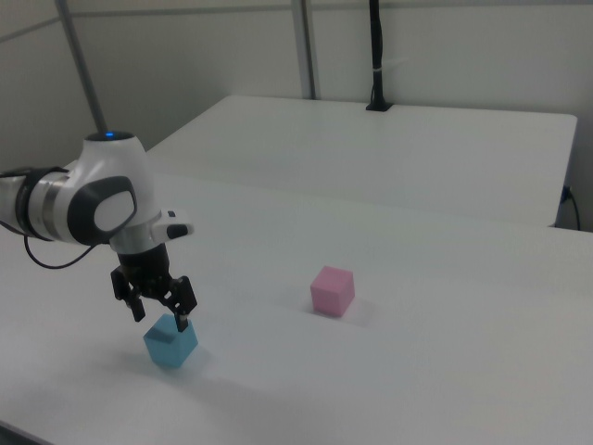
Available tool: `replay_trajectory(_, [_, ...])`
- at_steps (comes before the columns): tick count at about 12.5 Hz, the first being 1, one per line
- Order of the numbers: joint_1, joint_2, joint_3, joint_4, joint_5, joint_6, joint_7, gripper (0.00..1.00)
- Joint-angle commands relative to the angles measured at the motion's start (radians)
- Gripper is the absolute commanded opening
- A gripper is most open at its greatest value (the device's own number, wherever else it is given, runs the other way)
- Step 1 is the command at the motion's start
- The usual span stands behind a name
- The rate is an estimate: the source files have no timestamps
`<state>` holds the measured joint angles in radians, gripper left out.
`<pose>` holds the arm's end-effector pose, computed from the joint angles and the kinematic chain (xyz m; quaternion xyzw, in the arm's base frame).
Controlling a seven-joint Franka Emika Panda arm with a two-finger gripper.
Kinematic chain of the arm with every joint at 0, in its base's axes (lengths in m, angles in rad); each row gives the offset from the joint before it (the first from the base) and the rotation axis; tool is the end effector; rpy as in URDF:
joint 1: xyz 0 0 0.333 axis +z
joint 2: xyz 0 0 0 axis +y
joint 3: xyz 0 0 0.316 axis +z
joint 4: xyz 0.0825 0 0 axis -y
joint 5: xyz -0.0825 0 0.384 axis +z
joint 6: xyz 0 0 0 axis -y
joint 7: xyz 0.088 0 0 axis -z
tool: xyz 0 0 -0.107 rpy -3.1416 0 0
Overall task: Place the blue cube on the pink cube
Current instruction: 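Lower the gripper around the light-blue cube and close it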
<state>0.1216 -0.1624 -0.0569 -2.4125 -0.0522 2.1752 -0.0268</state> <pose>0.4599 0.0278 0.3677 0.9972 0.0618 -0.0372 0.0170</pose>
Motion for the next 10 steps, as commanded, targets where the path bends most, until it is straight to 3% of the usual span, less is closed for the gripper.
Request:
replay_trajectory(1, [0.024,0.047,-0.008,-0.013,-0.024,0.063,0.058,1.0])
replay_trajectory(5, [0.016,0.064,-0.008,-0.011,-0.069,0.071,0.059,0.96])
replay_trajectory(7, [0.021,0.079,-0.008,-0.013,-0.069,0.093,0.059,0.8])
replay_trajectory(10, [0.024,0.086,-0.008,-0.011,-0.069,0.101,0.059,0.39])
